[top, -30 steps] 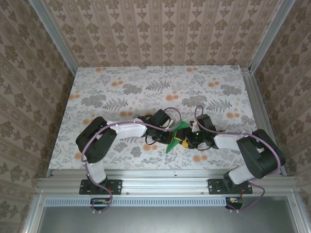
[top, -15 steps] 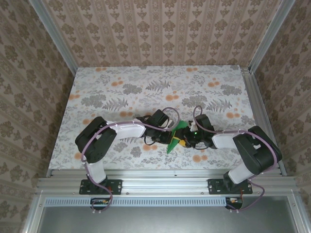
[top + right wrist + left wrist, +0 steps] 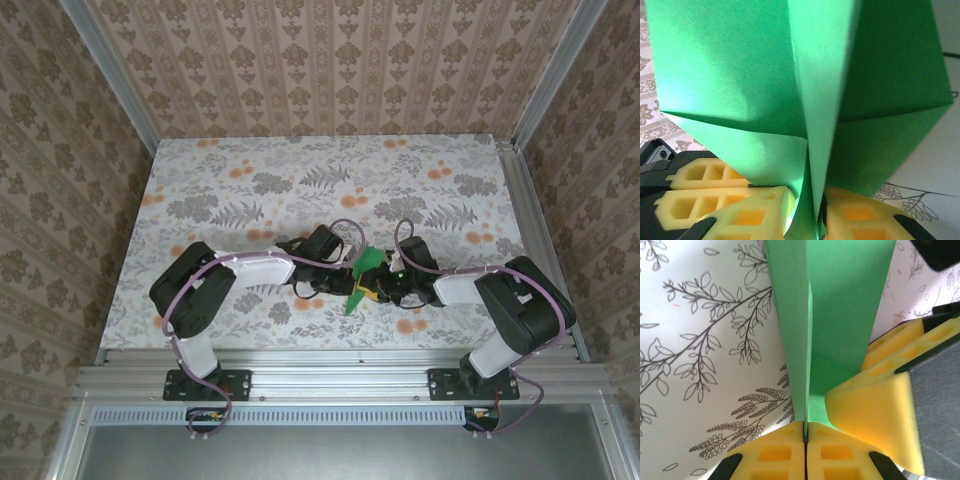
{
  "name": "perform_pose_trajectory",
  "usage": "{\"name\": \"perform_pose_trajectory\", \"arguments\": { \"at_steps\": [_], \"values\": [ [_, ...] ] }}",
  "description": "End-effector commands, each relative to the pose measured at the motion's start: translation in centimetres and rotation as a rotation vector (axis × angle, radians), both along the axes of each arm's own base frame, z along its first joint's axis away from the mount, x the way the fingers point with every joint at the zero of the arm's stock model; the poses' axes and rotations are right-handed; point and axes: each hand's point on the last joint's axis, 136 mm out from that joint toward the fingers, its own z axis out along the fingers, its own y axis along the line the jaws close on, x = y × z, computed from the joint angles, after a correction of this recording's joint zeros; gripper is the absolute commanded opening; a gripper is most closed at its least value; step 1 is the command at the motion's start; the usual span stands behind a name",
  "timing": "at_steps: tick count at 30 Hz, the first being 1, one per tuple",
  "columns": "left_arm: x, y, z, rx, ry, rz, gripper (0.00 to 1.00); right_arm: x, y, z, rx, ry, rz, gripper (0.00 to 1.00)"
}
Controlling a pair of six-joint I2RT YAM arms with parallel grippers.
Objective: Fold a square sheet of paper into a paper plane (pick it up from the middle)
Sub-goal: Turn over the paper plane at the center of the table.
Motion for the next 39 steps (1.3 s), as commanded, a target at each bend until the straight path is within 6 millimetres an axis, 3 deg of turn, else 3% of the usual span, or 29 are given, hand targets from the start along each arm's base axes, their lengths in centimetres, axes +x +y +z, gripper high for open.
{"name": "perform_pose_trajectory", "arguments": {
  "at_steps": [1,10,16,22,31,39],
  "values": [
    [0.0,-0.2,1.3,-0.051,0.004,0.011,0.07,0.5,0.4,0.3,-0.004,-0.024,0.005,0.21],
    [0.0,0.5,1.2,-0.047,0.010,0.026,0.14,0.7,-0.1,0.7,-0.119,-0.059,0.043,0.10],
    [0.5,1.4,1.9,-0.044,-0.010,0.045,0.27,0.2,-2.7,0.5,-0.381,-0.080,0.140,0.05],
    [0.7,3.1,2.9,-0.028,-0.030,0.069,0.33,-0.1,-4.4,0.3,-0.626,-0.068,0.287,0.05],
    [0.8,8.1,3.5,0.024,-0.064,0.149,0.44,0.2,-2.7,-0.9,-0.798,-0.055,0.457,0.11],
    [1.0,10.6,4.1,0.010,-0.069,0.194,0.48,0.5,-1.3,-1.5,-0.876,-0.054,0.502,0.20]
  ]
}}
